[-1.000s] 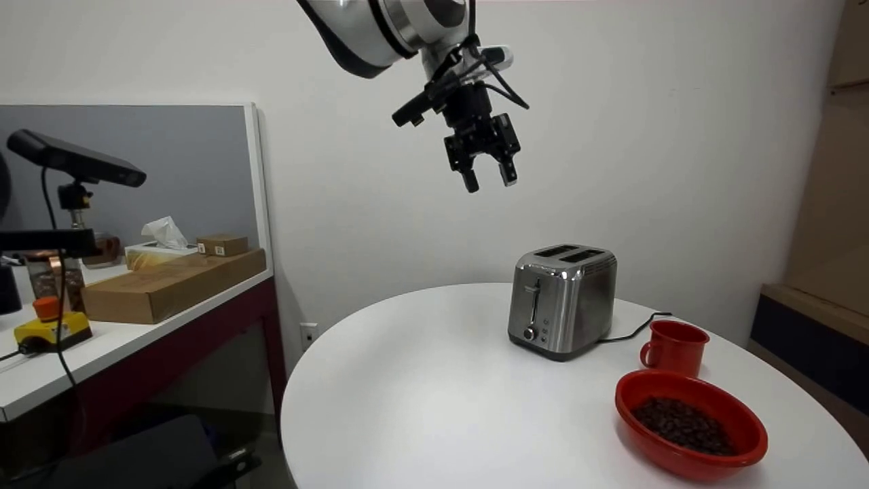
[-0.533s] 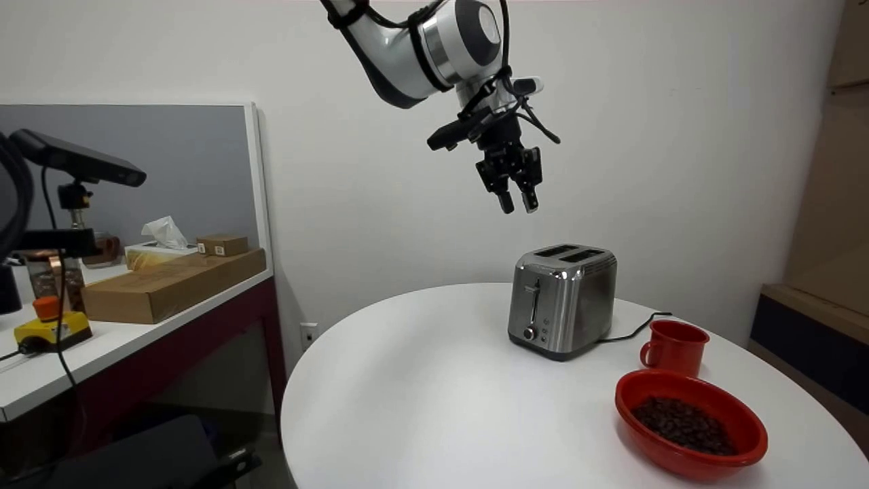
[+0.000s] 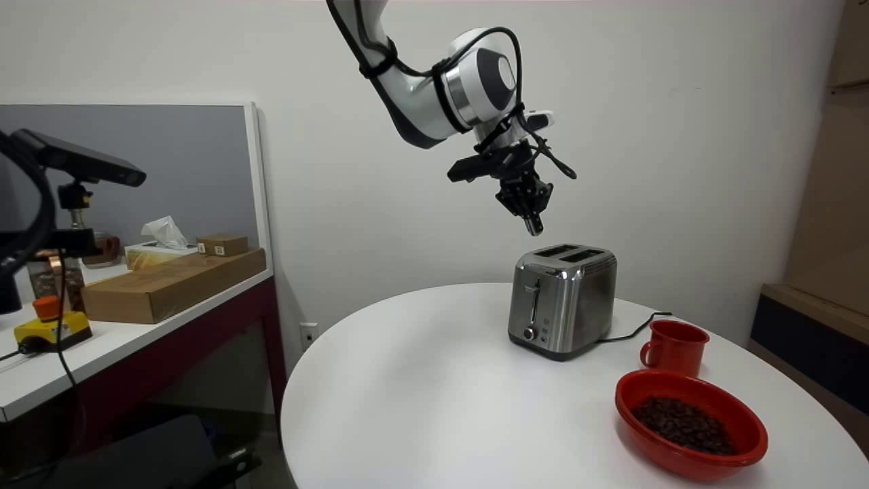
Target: Push the lever on the toaster downwards.
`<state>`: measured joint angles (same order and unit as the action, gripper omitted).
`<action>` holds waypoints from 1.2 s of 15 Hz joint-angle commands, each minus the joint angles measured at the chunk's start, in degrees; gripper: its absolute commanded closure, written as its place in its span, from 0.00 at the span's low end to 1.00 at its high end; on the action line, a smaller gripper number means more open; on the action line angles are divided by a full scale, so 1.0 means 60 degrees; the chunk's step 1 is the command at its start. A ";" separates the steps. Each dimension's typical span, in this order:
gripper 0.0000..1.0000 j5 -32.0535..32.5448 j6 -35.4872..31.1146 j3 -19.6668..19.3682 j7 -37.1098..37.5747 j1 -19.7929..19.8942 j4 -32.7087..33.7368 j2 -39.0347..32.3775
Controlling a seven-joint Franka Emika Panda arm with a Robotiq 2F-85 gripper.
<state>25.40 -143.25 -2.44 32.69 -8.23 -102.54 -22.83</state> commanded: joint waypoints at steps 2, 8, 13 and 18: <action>1.00 -0.0166 -0.0133 -0.0445 -0.0016 -0.0392 0.0709 -0.0941; 1.00 -0.0905 0.0348 -0.0409 -0.0393 -0.0357 0.1170 -0.1495; 1.00 -0.1607 0.1465 -0.0354 -0.0748 -0.0302 0.1569 -0.1723; 1.00 -0.1599 0.1579 -0.0461 -0.0658 -0.0302 0.1836 -0.1997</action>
<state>17.03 -134.55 -4.34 29.99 -9.63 -94.50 -32.54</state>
